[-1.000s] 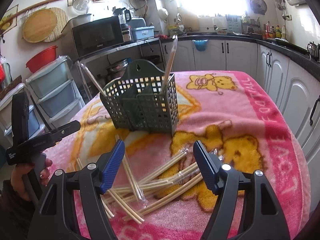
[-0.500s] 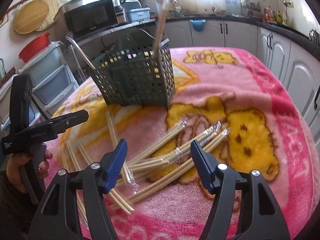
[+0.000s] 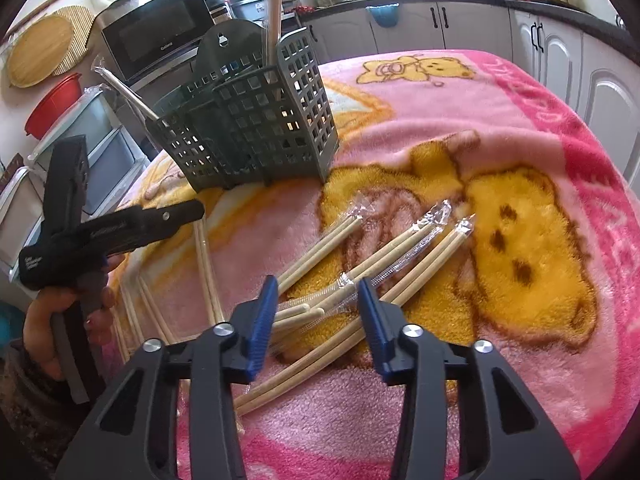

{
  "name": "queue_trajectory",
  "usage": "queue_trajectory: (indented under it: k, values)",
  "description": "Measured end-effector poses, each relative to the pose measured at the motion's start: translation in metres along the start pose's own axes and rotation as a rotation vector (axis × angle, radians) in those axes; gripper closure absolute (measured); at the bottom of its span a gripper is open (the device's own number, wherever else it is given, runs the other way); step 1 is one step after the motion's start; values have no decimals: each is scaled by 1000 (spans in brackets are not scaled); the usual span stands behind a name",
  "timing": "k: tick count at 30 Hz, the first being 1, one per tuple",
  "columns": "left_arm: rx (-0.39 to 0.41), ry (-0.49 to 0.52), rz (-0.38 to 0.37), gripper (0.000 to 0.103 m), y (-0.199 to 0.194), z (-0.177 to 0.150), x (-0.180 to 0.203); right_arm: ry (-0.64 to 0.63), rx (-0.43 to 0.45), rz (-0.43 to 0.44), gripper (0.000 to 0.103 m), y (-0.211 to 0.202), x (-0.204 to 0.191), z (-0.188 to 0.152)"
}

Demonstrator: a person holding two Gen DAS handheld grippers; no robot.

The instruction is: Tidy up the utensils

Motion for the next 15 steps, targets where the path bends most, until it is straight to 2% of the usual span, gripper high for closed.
queue_trajectory:
  k: [4, 6, 9, 15]
  values:
    - [-2, -18, 13, 48, 6, 8, -4, 5, -1, 5, 79, 1, 0, -2]
    - [-2, -22, 21, 53, 9, 12, -5, -2, 7, 2, 88, -1, 0, -2]
    - [0, -21, 40, 63, 13, 16, -6, -6, 17, 3, 95, -4, -1, -1]
    - [11, 3, 91, 85, 16, 20, -12, -7, 40, 11, 98, -9, -4, 1]
Point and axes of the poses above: each gripper's, at about its wrist camera, not at the fingertips, and y roughly the way its jaws point, x to its right, z to its top, the point moved 9 cm from there along y, roughly the way its jaws point, and after that the axes turned 10 degrees about z, right-handed, at the moved point
